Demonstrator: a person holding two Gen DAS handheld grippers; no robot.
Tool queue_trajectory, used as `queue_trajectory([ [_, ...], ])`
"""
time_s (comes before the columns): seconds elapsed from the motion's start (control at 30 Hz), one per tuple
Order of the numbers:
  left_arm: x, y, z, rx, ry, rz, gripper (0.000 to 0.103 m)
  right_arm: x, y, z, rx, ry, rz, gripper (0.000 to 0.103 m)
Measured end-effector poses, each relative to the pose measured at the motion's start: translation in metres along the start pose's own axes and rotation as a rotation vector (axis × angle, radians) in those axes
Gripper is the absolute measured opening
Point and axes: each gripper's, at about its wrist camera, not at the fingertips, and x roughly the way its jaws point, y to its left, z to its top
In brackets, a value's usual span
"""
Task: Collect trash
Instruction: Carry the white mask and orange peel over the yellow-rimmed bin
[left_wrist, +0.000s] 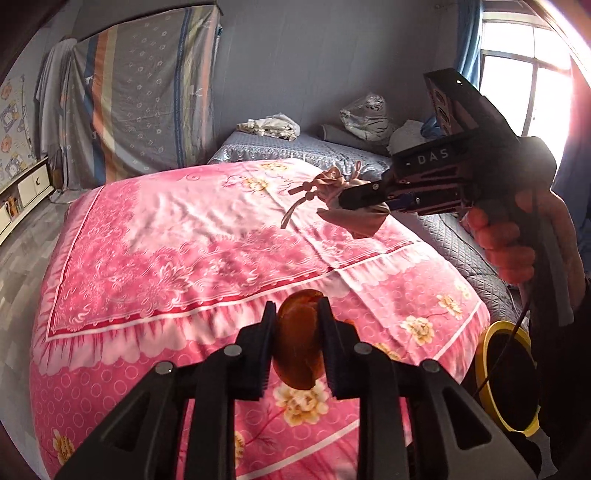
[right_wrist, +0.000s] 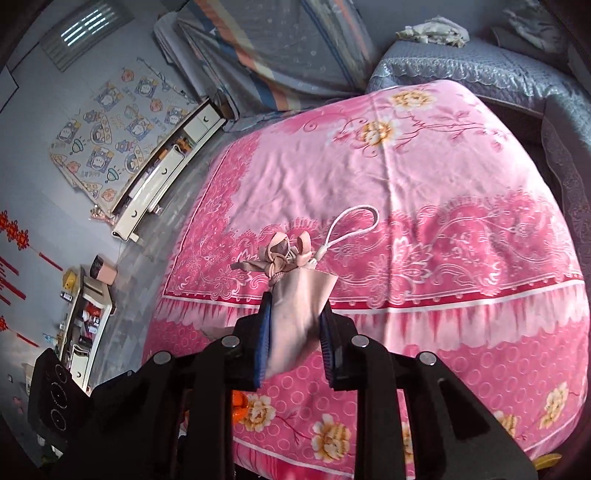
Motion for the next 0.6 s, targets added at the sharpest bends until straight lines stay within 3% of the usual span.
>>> queue_trajectory([
  [0.3, 0.001, -0.095, 0.026, 0.181, -0.047, -0.159, 0.022, -0.126, -0.078, -0.047, 0.124, -0.184, -0.151, 0.022],
  [0.6, 0.002, -0.195, 0.028, 0.356, -0.059, -0.341, 0.022, -0.23, -0.141, -0.147, 0.296, -0.346, -0.331, 0.023],
])
